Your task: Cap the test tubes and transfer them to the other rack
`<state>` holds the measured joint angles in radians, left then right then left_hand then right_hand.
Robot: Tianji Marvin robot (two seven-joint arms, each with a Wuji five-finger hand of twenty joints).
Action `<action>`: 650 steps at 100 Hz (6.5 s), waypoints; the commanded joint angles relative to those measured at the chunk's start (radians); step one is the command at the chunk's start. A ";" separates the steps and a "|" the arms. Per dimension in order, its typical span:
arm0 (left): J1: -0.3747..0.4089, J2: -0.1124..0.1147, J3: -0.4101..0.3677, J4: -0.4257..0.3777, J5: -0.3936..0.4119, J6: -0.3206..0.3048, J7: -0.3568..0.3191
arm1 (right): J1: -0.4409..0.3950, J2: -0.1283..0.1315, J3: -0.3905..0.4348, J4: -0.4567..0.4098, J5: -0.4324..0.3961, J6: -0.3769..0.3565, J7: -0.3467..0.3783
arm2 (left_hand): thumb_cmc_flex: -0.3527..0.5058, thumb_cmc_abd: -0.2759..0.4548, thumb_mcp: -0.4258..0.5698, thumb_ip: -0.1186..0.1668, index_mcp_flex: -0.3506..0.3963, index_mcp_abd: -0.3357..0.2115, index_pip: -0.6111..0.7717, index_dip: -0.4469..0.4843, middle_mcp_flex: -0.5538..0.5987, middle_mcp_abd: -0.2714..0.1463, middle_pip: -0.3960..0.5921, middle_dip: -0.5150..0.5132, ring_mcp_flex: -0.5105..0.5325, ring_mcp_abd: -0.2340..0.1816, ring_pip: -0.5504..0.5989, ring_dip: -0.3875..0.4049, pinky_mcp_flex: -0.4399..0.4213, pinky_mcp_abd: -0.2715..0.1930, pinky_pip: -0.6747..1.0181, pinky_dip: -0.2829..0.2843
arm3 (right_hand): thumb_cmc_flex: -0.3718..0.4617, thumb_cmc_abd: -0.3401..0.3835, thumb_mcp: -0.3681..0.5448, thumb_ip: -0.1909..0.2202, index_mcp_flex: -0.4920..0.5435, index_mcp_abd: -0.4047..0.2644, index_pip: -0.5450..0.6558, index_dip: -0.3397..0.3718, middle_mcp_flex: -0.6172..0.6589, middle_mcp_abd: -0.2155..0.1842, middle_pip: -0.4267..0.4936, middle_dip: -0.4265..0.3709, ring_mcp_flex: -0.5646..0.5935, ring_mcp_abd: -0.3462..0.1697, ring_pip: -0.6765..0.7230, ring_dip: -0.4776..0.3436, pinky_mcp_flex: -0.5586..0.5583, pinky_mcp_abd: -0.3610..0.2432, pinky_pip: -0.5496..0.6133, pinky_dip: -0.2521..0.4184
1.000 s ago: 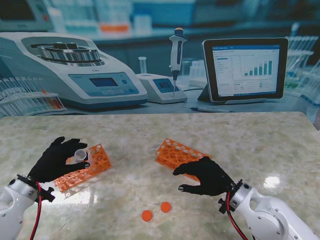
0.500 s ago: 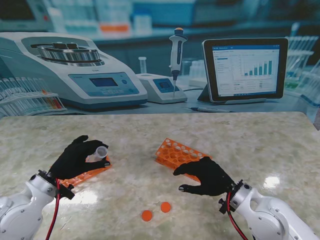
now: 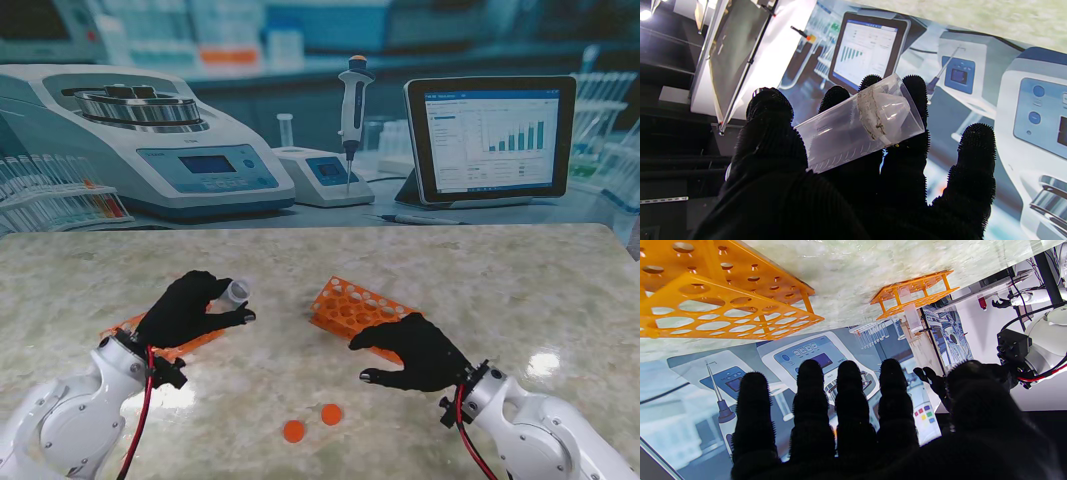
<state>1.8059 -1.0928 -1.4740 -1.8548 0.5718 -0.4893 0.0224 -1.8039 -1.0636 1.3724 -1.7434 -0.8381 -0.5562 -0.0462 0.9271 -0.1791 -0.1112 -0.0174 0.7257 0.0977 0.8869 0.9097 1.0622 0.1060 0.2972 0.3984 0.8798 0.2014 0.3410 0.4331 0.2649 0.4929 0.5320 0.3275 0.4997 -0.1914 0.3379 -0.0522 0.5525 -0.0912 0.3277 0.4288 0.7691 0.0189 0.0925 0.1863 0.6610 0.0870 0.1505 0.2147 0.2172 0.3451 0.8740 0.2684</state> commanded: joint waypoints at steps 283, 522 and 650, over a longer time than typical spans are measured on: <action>-0.228 -0.054 0.374 0.266 -0.202 0.017 0.100 | -0.013 -0.002 -0.001 -0.010 0.001 -0.015 0.005 | 0.056 -0.007 0.168 0.062 0.027 0.112 0.482 0.490 -0.022 -0.099 0.505 0.738 -0.031 -0.019 0.655 0.670 0.183 -0.057 0.781 0.495 | 0.023 0.044 -0.023 0.022 -0.019 -0.002 -0.004 0.011 -0.006 0.002 0.002 0.006 -0.022 -0.002 -0.033 0.000 -0.003 -0.012 -0.011 0.012; -0.200 -0.020 0.317 0.225 -0.276 0.021 -0.052 | 0.100 0.048 -0.269 -0.008 -0.151 0.033 0.149 | -0.004 -0.020 0.219 0.097 0.072 0.037 0.483 0.490 0.146 -0.119 0.553 0.695 0.382 -0.199 1.023 0.559 0.812 -0.274 1.436 0.323 | 0.061 -0.388 0.422 -0.037 0.091 0.073 0.071 0.219 0.085 0.033 0.246 0.432 0.142 -0.007 0.189 0.405 0.112 -0.097 0.109 0.219; -0.209 -0.019 0.321 0.235 -0.284 0.023 -0.063 | 0.235 0.068 -0.442 0.104 -0.301 0.068 0.080 | -0.002 -0.012 0.211 0.092 0.065 0.028 0.480 0.491 0.133 -0.115 0.549 0.694 0.368 -0.186 0.996 0.569 0.808 -0.231 1.397 0.297 | 0.045 -0.405 0.441 -0.042 0.099 0.061 0.072 0.229 0.050 0.037 0.287 0.485 0.130 -0.013 0.260 0.491 0.131 -0.130 0.161 0.273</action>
<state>1.5949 -1.1135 -1.1522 -1.6178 0.2894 -0.4695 -0.0354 -1.5645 -0.9965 0.9330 -1.6447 -1.1263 -0.4964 0.0328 0.9014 -0.2676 0.0452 0.0559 0.7678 0.1178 1.2625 1.3345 1.1429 0.0860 0.8161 1.1001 1.1897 0.0685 1.3134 0.9943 1.0382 0.2548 1.8161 0.6539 0.5683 -0.5520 0.7541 -0.0709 0.6344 -0.0209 0.3885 0.6442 0.8297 0.0479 0.3691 0.6683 0.7927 0.0857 0.3615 0.6833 0.3444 0.2324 0.9963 0.5179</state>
